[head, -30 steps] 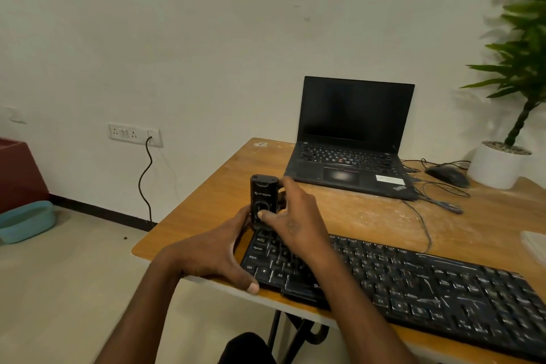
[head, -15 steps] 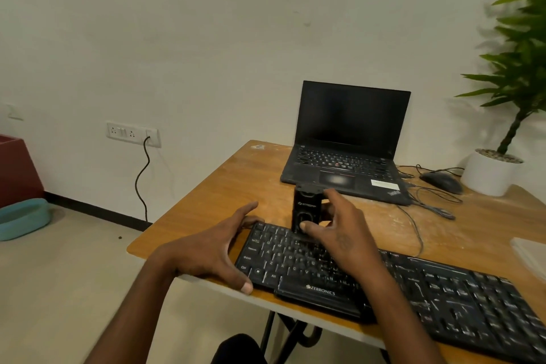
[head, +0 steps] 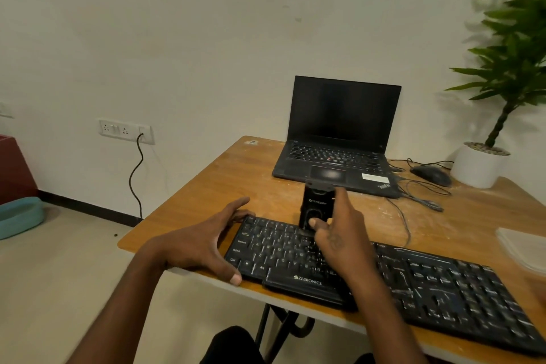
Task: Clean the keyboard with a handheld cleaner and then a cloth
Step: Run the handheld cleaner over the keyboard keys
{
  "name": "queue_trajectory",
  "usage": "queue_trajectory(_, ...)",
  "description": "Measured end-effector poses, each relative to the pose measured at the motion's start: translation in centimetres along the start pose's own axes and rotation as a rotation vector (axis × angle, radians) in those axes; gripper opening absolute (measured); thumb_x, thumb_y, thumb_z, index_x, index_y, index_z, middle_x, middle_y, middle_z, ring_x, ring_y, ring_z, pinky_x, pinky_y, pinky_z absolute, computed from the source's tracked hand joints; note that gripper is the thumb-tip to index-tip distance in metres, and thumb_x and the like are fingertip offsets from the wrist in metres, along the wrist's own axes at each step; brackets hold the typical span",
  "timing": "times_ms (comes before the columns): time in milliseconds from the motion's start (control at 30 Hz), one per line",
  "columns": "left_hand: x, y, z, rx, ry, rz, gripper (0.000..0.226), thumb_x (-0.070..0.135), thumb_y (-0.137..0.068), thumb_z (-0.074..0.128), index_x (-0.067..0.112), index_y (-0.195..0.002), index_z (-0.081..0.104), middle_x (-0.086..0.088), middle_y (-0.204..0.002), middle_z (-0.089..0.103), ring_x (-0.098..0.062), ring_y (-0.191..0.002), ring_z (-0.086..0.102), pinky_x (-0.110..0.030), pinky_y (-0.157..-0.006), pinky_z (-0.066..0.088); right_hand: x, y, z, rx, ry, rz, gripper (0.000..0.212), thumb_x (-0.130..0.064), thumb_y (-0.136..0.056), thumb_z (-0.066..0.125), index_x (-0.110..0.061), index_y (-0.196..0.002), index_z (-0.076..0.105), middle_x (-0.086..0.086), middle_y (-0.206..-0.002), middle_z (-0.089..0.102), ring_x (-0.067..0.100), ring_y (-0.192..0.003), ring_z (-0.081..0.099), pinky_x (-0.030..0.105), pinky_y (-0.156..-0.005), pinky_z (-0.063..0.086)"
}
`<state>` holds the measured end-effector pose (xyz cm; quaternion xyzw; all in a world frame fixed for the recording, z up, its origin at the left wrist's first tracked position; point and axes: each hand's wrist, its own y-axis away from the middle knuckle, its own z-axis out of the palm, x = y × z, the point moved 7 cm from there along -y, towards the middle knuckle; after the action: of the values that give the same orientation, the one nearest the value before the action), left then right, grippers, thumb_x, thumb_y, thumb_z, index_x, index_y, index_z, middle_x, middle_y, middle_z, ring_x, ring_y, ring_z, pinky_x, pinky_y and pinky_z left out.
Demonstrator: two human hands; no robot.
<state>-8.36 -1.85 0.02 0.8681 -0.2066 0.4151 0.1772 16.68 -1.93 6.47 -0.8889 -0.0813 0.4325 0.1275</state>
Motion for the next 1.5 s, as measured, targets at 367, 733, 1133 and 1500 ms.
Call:
queue_trajectory(367, 0.1, 0.1, -0.1, 0.008, -0.01, 0.01, 0.137, 0.033, -0.068, 0.1, 0.065, -0.156, 0.0, 0.025, -0.16, 0.028, -0.004, -0.145, 0.04, -0.032, -0.119, 0.043, 0.4, 1.3, -0.9, 0.006, -0.073, 0.033, 0.045, -0.003, -0.089, 0.069, -0.021, -0.122, 0.044, -0.006, -0.092, 0.063, 0.002, -0.076, 0.061, 0.021, -0.053, 0.053)
queue_trajectory(733, 0.0, 0.1, 0.0, 0.008, 0.002, -0.003, 0.137, 0.032, -0.068, 0.1, 0.065, -0.157, 0.001, 0.024, -0.159, 0.029, -0.005, -0.142, 0.043, -0.024, -0.111, 0.048, -2.6, 1.7, 3.5, -0.043, -0.111, -0.054, 0.047, -0.005, -0.089, 0.069, -0.027, -0.122, 0.043, -0.006, -0.099, 0.064, 0.004, -0.082, 0.064, 0.016, -0.053, 0.05)
queue_trajectory(1133, 0.0, 0.1, 0.0, 0.012, 0.005, 0.003, 0.136, 0.033, -0.068, 0.1, 0.064, -0.157, 0.003, 0.024, -0.158, 0.029, -0.003, -0.144, 0.041, -0.028, -0.116, 0.044, -1.5, 3.3, 0.9, 0.001, -0.054, 0.005, 0.05, -0.003, -0.089, 0.068, -0.024, -0.126, 0.043, -0.005, -0.102, 0.063, 0.003, -0.081, 0.06, 0.013, -0.051, 0.044)
queue_trajectory(1500, 0.0, 0.1, 0.0, 0.007, 0.004, 0.001, 0.135, 0.027, -0.07, 0.099, 0.061, -0.158, 0.003, 0.029, -0.157, 0.03, 0.001, -0.143, 0.04, -0.019, -0.112, 0.045, -0.9, 4.0, -0.1, -0.057, -0.102, 0.01, 0.043, -0.005, -0.091, 0.068, -0.031, -0.111, 0.04, -0.008, -0.093, 0.062, 0.008, -0.076, 0.063, 0.024, -0.056, 0.055)
